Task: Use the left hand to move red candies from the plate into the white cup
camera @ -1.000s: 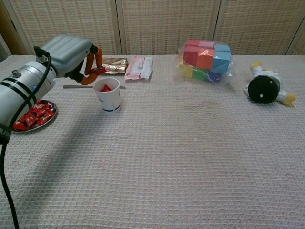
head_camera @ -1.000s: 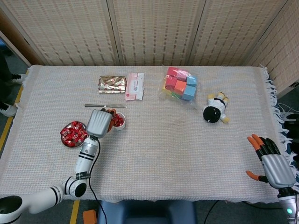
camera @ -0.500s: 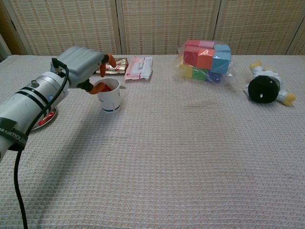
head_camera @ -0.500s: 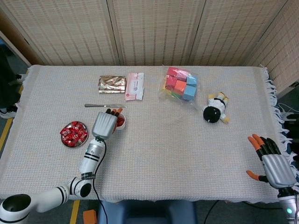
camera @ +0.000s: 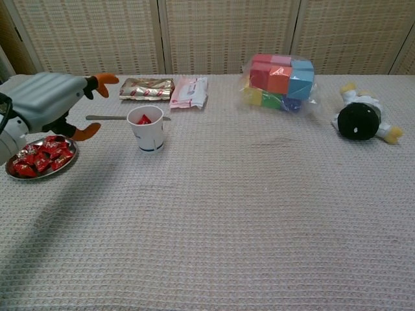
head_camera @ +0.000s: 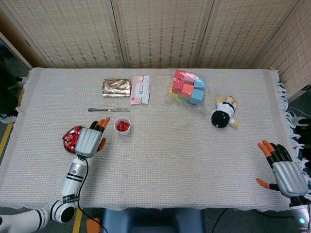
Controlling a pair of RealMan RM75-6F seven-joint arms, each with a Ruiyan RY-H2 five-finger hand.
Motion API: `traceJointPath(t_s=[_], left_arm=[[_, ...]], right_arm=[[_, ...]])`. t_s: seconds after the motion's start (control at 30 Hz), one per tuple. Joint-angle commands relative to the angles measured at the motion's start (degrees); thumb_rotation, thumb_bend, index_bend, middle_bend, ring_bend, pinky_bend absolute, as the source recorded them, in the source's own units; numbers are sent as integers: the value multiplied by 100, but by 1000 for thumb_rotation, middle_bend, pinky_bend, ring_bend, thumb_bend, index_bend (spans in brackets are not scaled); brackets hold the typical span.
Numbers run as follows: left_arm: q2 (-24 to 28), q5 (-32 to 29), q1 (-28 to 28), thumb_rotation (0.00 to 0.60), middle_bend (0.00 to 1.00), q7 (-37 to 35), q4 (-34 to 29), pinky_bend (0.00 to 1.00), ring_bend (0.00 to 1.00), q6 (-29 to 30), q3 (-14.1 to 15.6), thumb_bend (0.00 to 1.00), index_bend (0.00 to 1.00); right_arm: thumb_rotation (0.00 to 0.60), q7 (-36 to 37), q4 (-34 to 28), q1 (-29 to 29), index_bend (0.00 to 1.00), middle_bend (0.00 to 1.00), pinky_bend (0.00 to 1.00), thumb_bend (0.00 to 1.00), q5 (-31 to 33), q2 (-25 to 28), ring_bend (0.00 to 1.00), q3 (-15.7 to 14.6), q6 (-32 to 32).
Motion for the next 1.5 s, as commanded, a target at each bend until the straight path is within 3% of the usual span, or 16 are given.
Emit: traceJointPath(t_s=[0.03, 0.4, 0.53, 0.9, 1.13, 1.5], left_arm=[[436, -626, 510, 600, 101, -51, -4, 1000, 166, -360, 406, 411, 22], [247, -1109, 491, 600, 77, 102, 914, 1000, 150, -930, 356, 412, 18], [157, -1188, 449, 600, 99, 216, 1094, 1000, 189, -1016, 314, 412, 58], [236, -1332, 349, 600, 271, 443, 1018, 1000, 394, -1214, 222, 413, 217], [289, -1507, 263, 600, 320, 705, 991, 1000, 416, -1353, 197, 415, 294], [381, -1616, 217, 600, 461, 1036, 835, 1000, 543, -1278, 224, 415, 446]], right_arm=[[600, -12, -24, 8, 0, 0, 0, 52, -107, -6, 0, -38, 8], [600, -42, -45, 0, 0, 0, 0, 52, -194, -12, 0, -77, 35], [600, -35, -43, -13, 0, 0, 0, 52, -193, -5, 0, -83, 50], [600, -45, -39, -3, 0, 0, 0, 52, -140, -8, 0, -67, 21], [600, -80, -50, 3, 0, 0, 0, 53, -129, -13, 0, -68, 3], [600, -108, -60, 8, 0, 0, 0, 53, -124, -14, 0, -72, -14]])
